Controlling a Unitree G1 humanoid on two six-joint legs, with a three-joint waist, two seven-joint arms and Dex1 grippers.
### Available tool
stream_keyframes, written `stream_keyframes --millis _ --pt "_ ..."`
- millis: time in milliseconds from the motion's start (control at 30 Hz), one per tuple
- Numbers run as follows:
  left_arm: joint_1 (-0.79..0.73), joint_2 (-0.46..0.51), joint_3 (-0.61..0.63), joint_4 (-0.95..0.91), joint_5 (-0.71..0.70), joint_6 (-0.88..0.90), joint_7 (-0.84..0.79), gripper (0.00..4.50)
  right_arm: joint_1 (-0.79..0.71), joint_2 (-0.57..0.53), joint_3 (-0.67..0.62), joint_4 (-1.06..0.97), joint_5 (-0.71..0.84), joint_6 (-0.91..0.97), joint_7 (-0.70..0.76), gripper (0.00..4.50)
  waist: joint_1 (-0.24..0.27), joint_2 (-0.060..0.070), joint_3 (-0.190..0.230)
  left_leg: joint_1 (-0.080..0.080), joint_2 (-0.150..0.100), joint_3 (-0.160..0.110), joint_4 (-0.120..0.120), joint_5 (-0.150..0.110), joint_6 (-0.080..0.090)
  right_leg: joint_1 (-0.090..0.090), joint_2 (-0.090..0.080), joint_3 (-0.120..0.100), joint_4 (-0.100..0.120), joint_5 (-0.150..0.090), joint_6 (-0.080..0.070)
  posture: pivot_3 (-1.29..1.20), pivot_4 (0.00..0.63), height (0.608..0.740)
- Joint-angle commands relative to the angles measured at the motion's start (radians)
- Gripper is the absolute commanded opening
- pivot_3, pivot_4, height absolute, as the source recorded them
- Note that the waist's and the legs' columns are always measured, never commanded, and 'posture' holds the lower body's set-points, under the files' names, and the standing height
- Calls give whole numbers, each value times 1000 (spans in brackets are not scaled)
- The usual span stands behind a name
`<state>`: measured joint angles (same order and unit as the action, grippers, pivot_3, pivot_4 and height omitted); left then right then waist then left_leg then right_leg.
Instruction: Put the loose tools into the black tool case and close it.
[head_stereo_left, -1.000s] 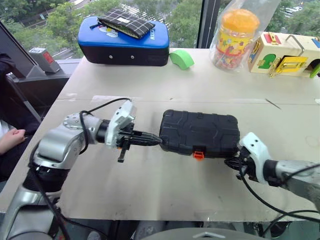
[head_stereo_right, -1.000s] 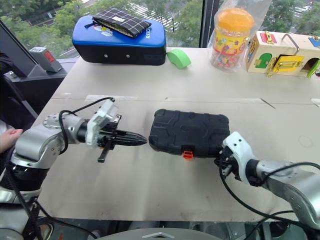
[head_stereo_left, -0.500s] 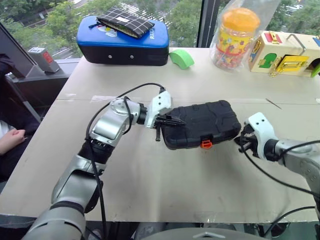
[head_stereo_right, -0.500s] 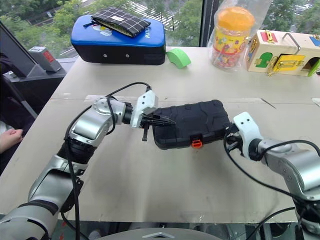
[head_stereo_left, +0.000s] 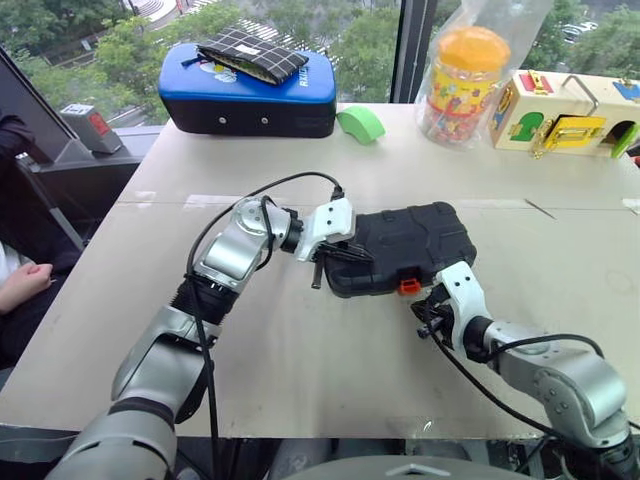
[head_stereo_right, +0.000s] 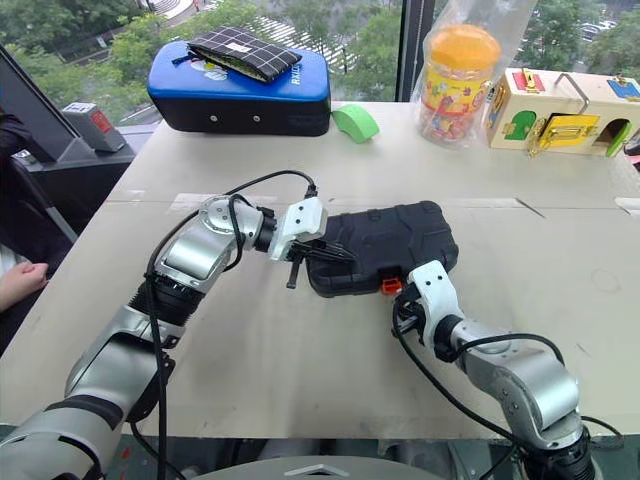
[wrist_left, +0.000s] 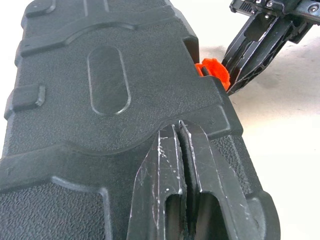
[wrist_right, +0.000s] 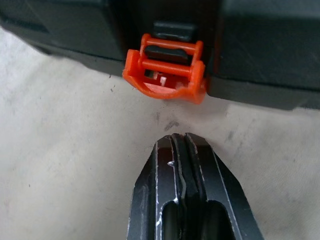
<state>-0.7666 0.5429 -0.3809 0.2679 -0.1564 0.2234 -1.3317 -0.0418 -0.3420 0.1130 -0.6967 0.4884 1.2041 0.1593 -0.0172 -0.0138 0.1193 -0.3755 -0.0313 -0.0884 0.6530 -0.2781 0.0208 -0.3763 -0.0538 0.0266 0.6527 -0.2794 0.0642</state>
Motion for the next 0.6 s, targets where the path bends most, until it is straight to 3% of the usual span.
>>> stream_keyframes --millis 33,600 --pt "30 17 -57 41 58 6 -48 63 3 49 2 -14 0 -57 -4 0 0 0 0 0 0 0 0 0 0 0 0 0 1 0 0 0 150 740" --pt "27 24 -72 51 74 -23 -139 63 0 104 -30 -38 -18 -73 -29 0 0 0 0 2 0 -1 -1 0 0 0 1 0 2 0 0 0 150 740"
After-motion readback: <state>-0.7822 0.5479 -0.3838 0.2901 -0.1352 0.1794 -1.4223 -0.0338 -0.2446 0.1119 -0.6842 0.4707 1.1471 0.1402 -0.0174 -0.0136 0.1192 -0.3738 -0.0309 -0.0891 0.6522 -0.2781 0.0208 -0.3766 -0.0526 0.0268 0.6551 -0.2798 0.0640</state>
